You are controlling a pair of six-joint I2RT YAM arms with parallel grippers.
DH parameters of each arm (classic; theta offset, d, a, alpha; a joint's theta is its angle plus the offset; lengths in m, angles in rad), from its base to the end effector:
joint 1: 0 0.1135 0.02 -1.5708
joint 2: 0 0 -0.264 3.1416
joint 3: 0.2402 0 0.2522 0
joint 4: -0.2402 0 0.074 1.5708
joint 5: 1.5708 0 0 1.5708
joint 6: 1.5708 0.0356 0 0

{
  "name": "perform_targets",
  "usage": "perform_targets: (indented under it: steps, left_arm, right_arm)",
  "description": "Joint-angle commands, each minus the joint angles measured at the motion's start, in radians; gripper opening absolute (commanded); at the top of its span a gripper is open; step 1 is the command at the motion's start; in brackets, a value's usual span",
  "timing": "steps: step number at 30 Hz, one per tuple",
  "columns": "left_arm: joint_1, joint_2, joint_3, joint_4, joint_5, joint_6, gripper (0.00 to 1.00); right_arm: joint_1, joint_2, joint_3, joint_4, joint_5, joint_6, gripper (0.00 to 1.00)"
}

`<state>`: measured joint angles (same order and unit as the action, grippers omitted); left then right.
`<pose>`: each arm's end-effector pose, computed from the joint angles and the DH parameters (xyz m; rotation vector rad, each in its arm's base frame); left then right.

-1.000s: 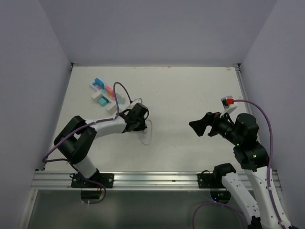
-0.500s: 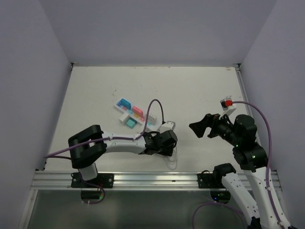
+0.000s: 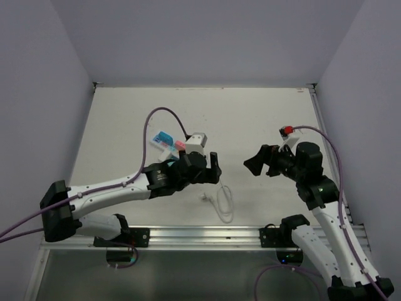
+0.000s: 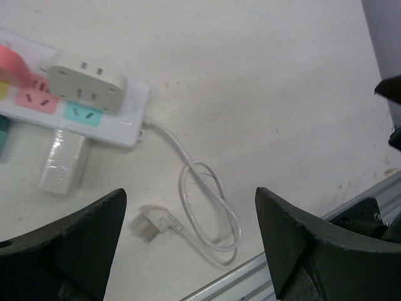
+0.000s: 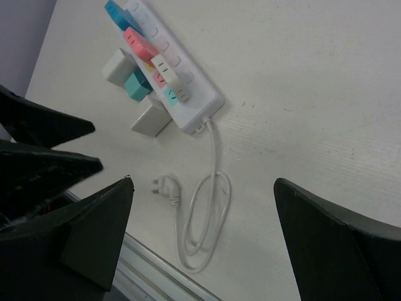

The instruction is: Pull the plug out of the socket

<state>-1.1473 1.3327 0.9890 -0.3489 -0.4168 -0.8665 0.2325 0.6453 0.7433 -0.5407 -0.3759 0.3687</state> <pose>0.1326 -0.2590 0.2760 0.0940 2.2699 -0.6419 0.1369 0.0458 0.3101 -0.1065 2.0603 0.7558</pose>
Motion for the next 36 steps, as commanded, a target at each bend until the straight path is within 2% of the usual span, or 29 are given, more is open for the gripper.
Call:
perform_targets:
  steps: [1, 3, 8, 14, 16, 20, 26, 36]
  left_arm:
    - [0.099, -0.144, -0.062, -0.039, -0.057, 0.063, 0.88]
    - [0.189, -0.229, -0.119, -0.048, -0.039, 0.086, 0.88]
    - [0.316, -0.381, -0.206, -0.105, -0.036, 0.126, 0.88]
    - [0.466, -0.472, -0.324, -0.150, 0.012, 0.136, 0.89]
    - [0.515, -0.492, -0.352, -0.144, 0.048, 0.139, 0.89]
    - [0.558, -0.520, -0.407, -0.140, 0.076, 0.147, 0.89]
    - [0.566, -0.540, -0.441, -0.142, 0.099, 0.152, 0.90]
    - [0.566, -0.549, -0.451, -0.136, 0.101, 0.158, 0.90]
  right_arm:
    - [0.031, 0.077, -0.019, 0.102, 0.044, 0.012, 0.99]
    - [0.094, 0.122, -0.024, 0.145, 0.107, -0.002, 0.99]
    - [0.257, 0.302, -0.047, 0.321, 0.207, -0.059, 0.99]
    - [0.419, 0.594, 0.017, 0.447, 0.321, -0.149, 0.99]
    - [0.444, 0.646, 0.036, 0.496, 0.327, -0.177, 0.99]
    - [0.470, 0.767, 0.047, 0.654, 0.313, -0.206, 0.99]
    - [0.502, 0.909, 0.067, 0.751, 0.335, -0.303, 0.99]
    - [0.545, 1.014, 0.087, 0.777, 0.388, -0.352, 0.99]
